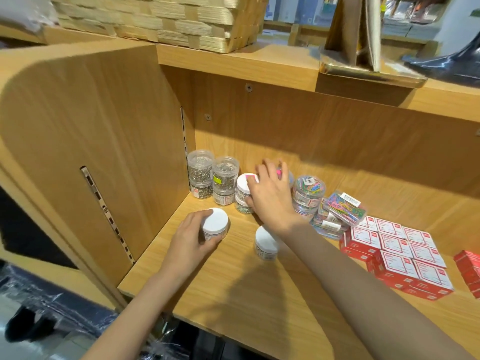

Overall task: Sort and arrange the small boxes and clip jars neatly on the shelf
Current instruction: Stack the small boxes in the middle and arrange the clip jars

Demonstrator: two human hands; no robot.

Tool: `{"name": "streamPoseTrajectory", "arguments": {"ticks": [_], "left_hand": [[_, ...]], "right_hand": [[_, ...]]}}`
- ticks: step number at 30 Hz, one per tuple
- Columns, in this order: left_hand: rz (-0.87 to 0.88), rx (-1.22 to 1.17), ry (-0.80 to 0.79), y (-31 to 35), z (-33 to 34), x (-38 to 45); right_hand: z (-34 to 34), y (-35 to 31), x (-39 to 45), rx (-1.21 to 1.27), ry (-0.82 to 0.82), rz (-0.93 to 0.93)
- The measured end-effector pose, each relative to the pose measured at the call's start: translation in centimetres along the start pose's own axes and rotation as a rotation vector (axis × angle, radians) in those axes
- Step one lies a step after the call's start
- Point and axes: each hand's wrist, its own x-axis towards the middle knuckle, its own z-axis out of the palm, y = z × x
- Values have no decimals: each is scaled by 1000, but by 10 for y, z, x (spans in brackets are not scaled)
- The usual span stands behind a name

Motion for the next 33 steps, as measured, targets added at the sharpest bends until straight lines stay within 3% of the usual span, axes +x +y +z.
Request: {"name": "streamPoseTrajectory", "arguments": {"ticks": [2,6,9,15,24,33], "left_hand": [[9,-28,-14,-3,1,-1],[-32,-126,42,2,4,2],[48,-202,87,23,5,15],[166,-175,186,60,19,60],[103,-37,201,62,33,82],[112,-87,135,39,42,22]], "right_hand": [[2,4,-7,46,46,34],[-4,28,-50,415,211,55],[-13,36,-92,598,107,58],[4,26,-132,717,-176,7],[14,22,-133,822,-149,92],[16,20,-124,911,-129,210]]}}
